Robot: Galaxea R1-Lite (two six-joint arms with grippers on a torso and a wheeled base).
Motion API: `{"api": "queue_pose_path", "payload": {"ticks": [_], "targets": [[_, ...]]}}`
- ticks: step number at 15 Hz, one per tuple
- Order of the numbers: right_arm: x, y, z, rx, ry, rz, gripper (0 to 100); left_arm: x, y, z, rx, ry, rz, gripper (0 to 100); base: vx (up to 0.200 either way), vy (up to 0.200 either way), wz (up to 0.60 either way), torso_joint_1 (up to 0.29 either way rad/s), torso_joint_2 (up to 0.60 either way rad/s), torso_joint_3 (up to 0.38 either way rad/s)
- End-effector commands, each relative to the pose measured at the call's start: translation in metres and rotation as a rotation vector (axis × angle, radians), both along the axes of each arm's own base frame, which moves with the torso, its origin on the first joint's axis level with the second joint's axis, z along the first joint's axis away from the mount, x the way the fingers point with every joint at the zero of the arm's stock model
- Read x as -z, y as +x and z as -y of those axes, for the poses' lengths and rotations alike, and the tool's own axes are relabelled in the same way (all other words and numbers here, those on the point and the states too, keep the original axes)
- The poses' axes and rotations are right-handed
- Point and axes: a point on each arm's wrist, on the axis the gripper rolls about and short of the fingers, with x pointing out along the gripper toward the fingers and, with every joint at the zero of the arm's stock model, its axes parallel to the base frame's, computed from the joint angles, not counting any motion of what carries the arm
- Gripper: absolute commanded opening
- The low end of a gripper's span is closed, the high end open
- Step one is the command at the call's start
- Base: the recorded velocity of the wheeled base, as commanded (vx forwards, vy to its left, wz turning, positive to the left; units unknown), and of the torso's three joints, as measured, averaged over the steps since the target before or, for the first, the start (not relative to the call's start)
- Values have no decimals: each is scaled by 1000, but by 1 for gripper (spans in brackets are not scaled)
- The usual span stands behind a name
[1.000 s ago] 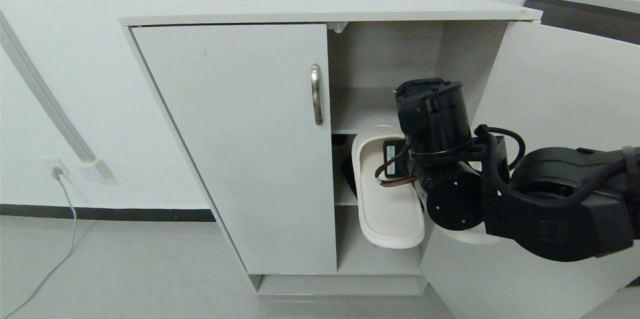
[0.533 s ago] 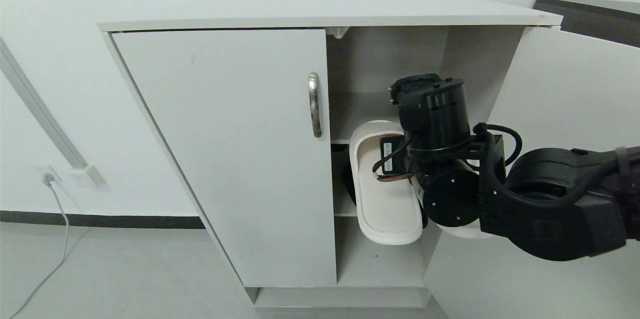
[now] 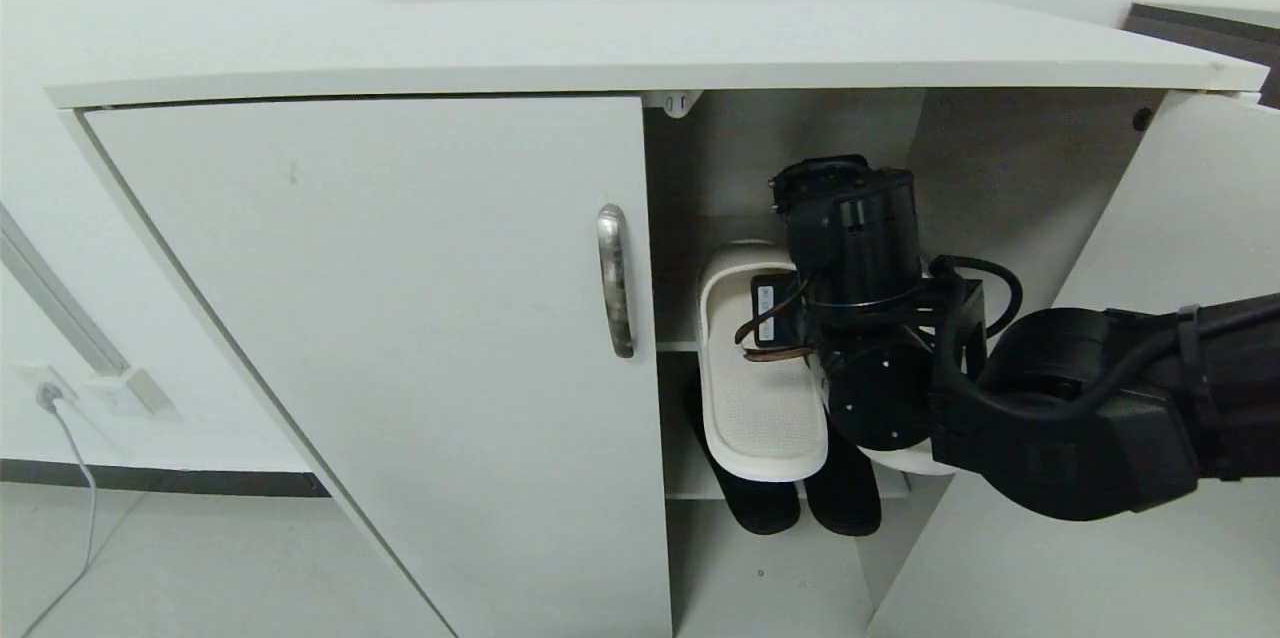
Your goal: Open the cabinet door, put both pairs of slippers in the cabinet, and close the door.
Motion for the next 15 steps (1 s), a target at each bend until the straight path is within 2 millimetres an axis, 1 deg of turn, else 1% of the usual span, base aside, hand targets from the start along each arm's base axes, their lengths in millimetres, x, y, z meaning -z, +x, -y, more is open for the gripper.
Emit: {"api": "queue_pose_path", "payload": {"ticks": [1, 4, 10, 15], "targets": [[5, 6, -1, 5, -5, -7, 0, 0, 0, 0, -1, 0, -1, 0, 0, 0, 0, 0, 0, 0], [4, 19, -1, -14, 8, -10, 0, 0, 0, 0, -1, 0, -1, 0, 0, 0, 0, 0, 0, 0], [-2, 60, -2, 12, 8, -24, 0, 0, 0, 0, -1, 0, -1, 0, 0, 0, 0, 0, 0, 0], [-5, 76, -4, 30, 13, -17, 0, 0, 0, 0, -1, 0, -1, 0, 0, 0, 0, 0, 0, 0]]}}
